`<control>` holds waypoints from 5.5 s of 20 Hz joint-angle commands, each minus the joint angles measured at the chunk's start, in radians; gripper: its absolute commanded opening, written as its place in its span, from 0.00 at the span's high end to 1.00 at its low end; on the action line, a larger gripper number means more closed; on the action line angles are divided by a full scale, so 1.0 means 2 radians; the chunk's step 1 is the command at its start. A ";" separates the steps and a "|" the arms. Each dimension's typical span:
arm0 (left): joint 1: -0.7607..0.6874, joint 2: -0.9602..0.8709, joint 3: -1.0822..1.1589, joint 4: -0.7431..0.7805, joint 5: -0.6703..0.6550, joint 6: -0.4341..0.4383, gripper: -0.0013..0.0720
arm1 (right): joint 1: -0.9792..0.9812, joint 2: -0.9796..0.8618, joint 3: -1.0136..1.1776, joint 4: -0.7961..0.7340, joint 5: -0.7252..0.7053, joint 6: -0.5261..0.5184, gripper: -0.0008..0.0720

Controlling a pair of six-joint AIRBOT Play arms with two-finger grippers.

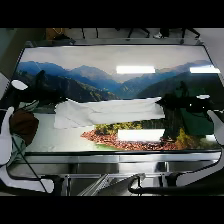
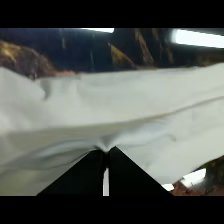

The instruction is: Fold the shirts.

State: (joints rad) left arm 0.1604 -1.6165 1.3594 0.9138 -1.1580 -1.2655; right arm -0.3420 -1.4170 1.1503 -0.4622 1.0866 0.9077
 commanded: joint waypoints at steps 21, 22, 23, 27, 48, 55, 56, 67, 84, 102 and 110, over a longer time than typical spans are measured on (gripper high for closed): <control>0.023 -0.014 0.124 -0.010 -0.098 -0.022 0.27 | -0.001 -0.060 0.054 -0.061 -0.007 -0.022 0.20; 0.014 -0.014 0.124 -0.013 -0.100 -0.022 0.29 | 0.003 -0.063 0.054 -0.059 0.003 -0.023 0.41; 0.003 -0.014 0.124 -0.013 -0.102 -0.022 0.50 | 0.007 -0.064 0.054 -0.059 0.011 -0.024 0.56; -0.051 -0.014 0.124 -0.012 -0.083 -0.021 0.96 | 0.013 -0.058 0.057 -0.059 0.036 -0.024 0.97; -0.437 -0.305 0.352 -0.027 0.118 -0.111 0.96 | -0.003 0.216 0.166 -0.012 0.210 0.101 0.97; -0.342 -0.182 0.333 -0.176 -0.055 -0.046 0.96 | -0.002 0.194 0.166 0.003 0.212 0.108 0.97; -0.314 -0.147 0.333 -0.187 -0.089 -0.035 0.96 | -0.002 0.192 0.166 0.020 0.212 0.108 0.97; -0.060 0.093 0.333 -0.390 -0.196 0.023 0.96 | 0.388 0.099 0.154 0.076 -0.132 0.021 0.97; -0.086 0.114 0.274 -0.393 -0.237 0.027 0.96 | 0.347 0.069 0.155 -0.111 -0.094 0.089 0.20; -0.084 0.113 0.274 -0.392 -0.235 0.031 0.96 | 0.253 -0.090 0.155 -0.069 0.065 0.083 0.11; -0.084 0.113 0.274 -0.392 -0.237 0.036 0.96 | 0.213 -0.074 0.199 0.024 0.065 0.066 0.97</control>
State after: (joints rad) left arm -0.0082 -1.3895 1.9076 0.1299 -1.6287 -1.1950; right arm 0.1299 -1.5826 1.5063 -0.4854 1.2098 1.0386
